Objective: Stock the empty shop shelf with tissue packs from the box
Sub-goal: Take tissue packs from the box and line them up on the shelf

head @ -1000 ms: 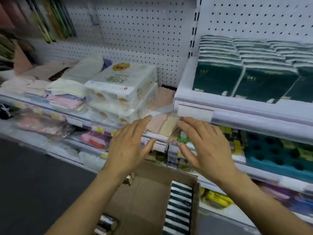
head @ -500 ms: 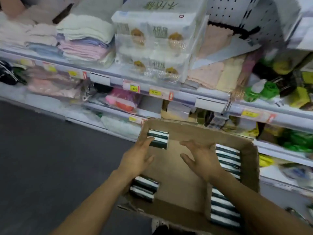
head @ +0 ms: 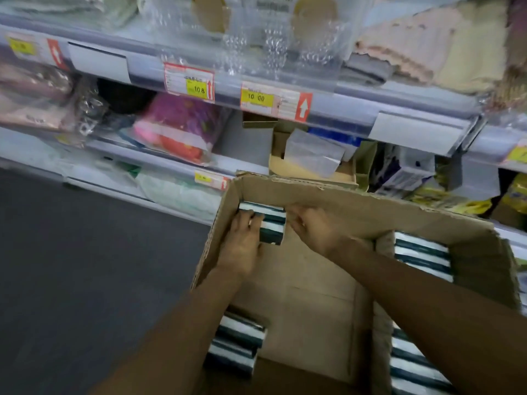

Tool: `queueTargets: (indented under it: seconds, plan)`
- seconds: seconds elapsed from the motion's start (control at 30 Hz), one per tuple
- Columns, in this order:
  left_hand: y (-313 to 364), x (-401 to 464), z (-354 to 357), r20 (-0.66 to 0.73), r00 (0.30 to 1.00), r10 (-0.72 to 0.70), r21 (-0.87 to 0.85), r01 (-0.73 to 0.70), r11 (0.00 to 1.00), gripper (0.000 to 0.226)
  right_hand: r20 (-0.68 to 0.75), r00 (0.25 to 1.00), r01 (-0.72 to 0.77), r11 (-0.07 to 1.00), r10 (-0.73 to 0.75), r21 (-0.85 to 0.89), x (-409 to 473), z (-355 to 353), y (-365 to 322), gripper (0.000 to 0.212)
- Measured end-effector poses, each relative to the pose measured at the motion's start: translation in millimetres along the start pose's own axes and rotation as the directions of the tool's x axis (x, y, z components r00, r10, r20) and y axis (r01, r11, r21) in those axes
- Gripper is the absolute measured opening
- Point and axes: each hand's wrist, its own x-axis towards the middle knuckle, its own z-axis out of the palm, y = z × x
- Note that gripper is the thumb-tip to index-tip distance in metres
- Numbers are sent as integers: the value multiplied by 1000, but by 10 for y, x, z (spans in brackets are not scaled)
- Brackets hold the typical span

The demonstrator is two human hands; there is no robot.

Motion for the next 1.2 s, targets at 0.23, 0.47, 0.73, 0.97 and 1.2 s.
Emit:
queueTargets:
  seconds: [0.23, 0.47, 0.73, 0.97, 1.2]
  plan:
    - [87, 44, 147, -51, 999, 10, 278, 5, 960, 43, 23, 1000, 12, 985, -9, -172, 322, 177, 65, 28]
    - [95, 28, 92, 40, 999, -10, 296, -2, 955, 38, 29, 1000, 3, 951, 6, -310, 297, 92, -84, 18]
    - [286, -369, -549, 61, 998, -3, -141, 12, 990, 39, -280, 959, -60, 997, 48, -38, -609, -495, 2, 8]
    - [699, -694, -1474, -11, 1000, 27, -523, -29, 852, 35, -445, 860, -101, 937, 251, 335, -1377, -1372, -129, 8]
    - [1310, -892, -2396, -136, 985, 106, -709, -171, 684, 16, -606, 751, -18, 925, 263, 379, -2207, -2448, -128, 4]
